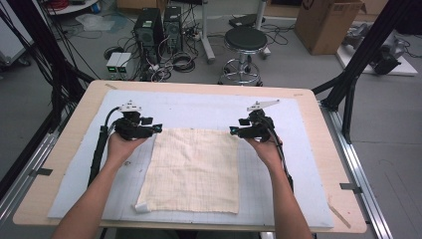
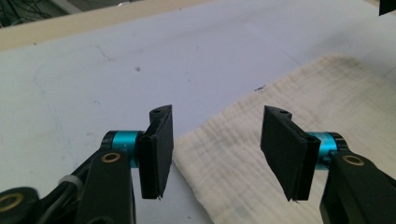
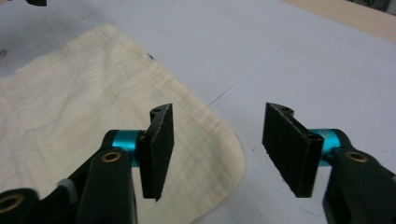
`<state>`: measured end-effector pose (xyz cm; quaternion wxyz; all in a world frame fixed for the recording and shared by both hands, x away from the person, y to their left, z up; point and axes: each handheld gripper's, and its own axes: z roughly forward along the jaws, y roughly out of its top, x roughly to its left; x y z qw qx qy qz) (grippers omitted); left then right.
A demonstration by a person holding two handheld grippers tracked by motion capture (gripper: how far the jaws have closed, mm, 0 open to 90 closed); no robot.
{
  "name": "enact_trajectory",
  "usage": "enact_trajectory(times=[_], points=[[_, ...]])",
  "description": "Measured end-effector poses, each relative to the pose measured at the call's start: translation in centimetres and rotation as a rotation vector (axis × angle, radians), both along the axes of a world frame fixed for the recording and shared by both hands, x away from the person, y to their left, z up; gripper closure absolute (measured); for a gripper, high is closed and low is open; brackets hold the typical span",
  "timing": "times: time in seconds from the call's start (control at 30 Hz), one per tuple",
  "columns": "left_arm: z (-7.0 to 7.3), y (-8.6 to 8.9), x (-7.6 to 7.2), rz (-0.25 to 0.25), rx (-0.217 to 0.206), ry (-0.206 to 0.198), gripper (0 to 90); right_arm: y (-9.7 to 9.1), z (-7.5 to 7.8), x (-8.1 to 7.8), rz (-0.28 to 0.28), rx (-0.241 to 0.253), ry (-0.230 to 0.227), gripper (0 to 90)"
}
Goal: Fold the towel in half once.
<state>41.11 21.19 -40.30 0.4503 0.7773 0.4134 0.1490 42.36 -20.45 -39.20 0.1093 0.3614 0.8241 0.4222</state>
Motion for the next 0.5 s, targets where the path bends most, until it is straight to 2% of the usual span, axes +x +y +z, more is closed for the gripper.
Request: enact_trajectory(times=[0.07,0.23,0.3,0.37,0.43,0.5], points=[[-0.6,-0.2,0.4,0.000,0.016,0.018,45.8,0.2,-0.6,0.4,-0.008,-0.020,0.021,49.3],[-1.5,-0.6,0.9,0.019,-0.003,0.018,51.4,0.3,-2.1,1.2,-0.031,-0.047,0.082,56.9],[-1.8,-0.6,1.1,0.032,-0.010,0.027,53.5,0.3,-2.7,1.5,-0.040,-0.062,0.093,59.6],[-2.2,-0.7,1.3,0.044,-0.014,0.041,54.7,0.3,-3.0,1.7,-0.052,-0.064,0.109,61.4],[-2.6,-0.7,1.5,0.059,0.000,0.059,54.9,0.3,-3.3,1.8,-0.061,-0.044,0.126,62.3],[-2.9,-0.8,1.6,0.064,0.014,0.079,55.1,0.5,-3.6,1.9,-0.062,-0.053,0.133,63.7]])
